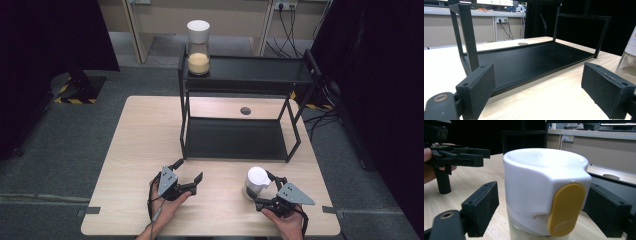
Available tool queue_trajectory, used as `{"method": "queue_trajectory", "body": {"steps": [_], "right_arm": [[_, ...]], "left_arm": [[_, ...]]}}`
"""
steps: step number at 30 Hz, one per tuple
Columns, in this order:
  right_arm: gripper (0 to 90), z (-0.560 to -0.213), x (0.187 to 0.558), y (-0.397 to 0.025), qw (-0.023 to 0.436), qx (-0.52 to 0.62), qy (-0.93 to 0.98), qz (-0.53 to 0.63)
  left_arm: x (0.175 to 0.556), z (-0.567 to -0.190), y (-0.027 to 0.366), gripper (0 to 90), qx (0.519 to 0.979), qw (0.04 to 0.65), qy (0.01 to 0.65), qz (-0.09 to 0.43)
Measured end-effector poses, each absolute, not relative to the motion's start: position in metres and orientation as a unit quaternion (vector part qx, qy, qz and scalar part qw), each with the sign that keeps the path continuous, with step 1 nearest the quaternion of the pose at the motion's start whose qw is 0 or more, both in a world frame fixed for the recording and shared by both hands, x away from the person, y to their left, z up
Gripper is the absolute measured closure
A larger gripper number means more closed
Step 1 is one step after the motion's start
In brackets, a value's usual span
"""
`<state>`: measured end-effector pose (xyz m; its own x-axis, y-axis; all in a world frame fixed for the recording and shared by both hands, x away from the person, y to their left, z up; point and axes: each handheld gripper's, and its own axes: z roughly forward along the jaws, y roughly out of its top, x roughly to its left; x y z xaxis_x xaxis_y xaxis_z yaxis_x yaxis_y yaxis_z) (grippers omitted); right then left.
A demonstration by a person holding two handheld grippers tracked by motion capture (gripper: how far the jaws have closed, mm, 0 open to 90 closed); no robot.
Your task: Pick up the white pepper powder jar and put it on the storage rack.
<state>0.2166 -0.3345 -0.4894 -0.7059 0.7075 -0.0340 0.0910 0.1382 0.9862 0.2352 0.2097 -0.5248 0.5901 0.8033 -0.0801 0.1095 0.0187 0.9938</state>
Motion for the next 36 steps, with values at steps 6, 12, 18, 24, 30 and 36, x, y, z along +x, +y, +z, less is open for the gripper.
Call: {"method": "queue_trajectory", "body": {"steps": [6,12,18,24,30,36], "right_arm": [[22.8,-0.489,0.221,-0.333,0.257,0.280,0.714,0.588],[27.3,-0.490,0.223,-0.333,0.253,0.278,0.718,0.586],[30.3,-0.491,0.224,-0.331,0.255,0.279,0.719,0.584],[30.7,-0.489,0.221,-0.328,0.257,0.288,0.717,0.581],[30.7,-0.487,0.216,-0.327,0.265,0.303,0.702,0.587],[30.7,-0.476,0.211,-0.328,0.287,0.311,0.685,0.594]], "left_arm": [[0.235,-0.525,0.210,11.4,0.642,0.619,0.354,0.281],[0.235,-0.525,0.210,11.4,0.642,0.619,0.354,0.280],[0.235,-0.525,0.210,11.4,0.642,0.620,0.354,0.280],[0.236,-0.525,0.210,11.4,0.642,0.620,0.353,0.280],[0.236,-0.525,0.210,11.4,0.643,0.620,0.353,0.279],[0.236,-0.525,0.211,11.4,0.642,0.620,0.354,0.279]]}}
